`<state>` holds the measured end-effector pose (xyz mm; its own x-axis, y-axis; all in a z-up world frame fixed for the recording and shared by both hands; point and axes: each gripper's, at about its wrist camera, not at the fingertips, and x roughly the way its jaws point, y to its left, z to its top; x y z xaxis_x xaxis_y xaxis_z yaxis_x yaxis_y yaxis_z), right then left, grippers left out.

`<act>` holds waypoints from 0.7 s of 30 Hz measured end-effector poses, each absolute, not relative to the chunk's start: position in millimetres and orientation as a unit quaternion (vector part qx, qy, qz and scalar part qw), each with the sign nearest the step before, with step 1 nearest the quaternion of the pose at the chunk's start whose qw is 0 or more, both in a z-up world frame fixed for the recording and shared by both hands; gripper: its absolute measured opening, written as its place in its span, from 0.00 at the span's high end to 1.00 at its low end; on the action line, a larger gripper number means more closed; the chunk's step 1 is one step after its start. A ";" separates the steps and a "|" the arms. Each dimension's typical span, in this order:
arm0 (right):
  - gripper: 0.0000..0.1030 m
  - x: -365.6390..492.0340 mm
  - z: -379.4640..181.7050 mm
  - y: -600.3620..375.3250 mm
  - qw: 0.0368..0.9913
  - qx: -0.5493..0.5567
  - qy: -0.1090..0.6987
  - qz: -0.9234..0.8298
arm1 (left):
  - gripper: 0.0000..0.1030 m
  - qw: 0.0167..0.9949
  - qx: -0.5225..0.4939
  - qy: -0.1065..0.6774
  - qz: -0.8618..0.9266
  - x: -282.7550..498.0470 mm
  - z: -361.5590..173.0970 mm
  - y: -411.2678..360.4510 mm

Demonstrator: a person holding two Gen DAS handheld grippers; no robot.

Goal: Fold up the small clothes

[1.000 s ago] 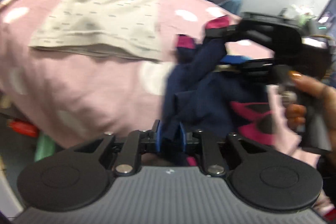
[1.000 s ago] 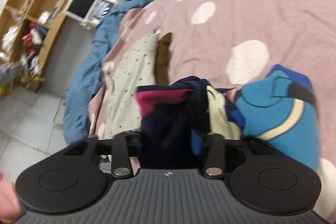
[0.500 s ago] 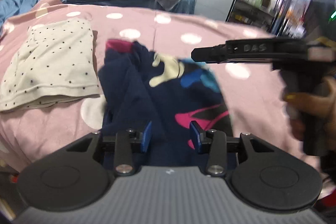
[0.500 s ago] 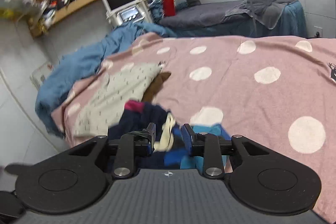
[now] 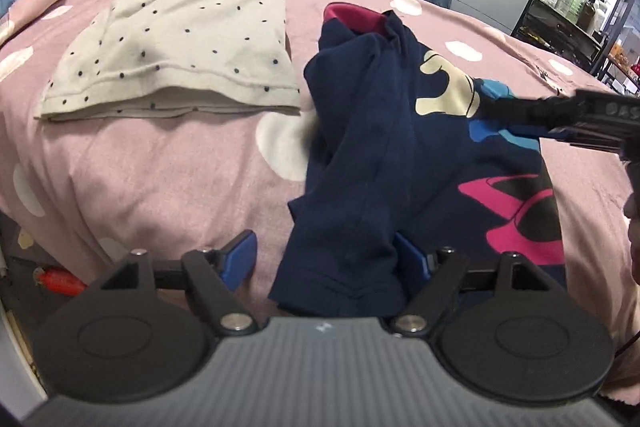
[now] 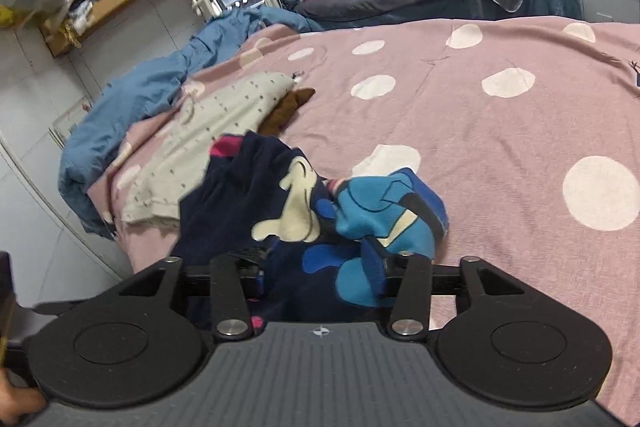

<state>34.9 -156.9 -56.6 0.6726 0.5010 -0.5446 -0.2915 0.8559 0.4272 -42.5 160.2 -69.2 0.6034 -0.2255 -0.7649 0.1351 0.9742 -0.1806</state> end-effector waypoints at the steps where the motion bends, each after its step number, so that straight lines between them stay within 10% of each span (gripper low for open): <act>1: 0.14 30.3 -51.7 -161.7 0.905 0.166 0.327 0.218 | 0.27 0.890 -0.064 0.439 -0.103 -43.4 -66.6 162.9; 7: 0.00 16.0 -40.5 -200.2 0.895 0.228 0.328 0.197 | 0.01 0.888 -0.168 0.390 -0.176 -64.3 -36.5 199.4; 21: 0.00 -0.9 -76.4 -216.5 0.852 0.278 0.391 0.209 | 0.03 0.844 -0.179 0.404 -0.306 -54.7 -90.1 195.0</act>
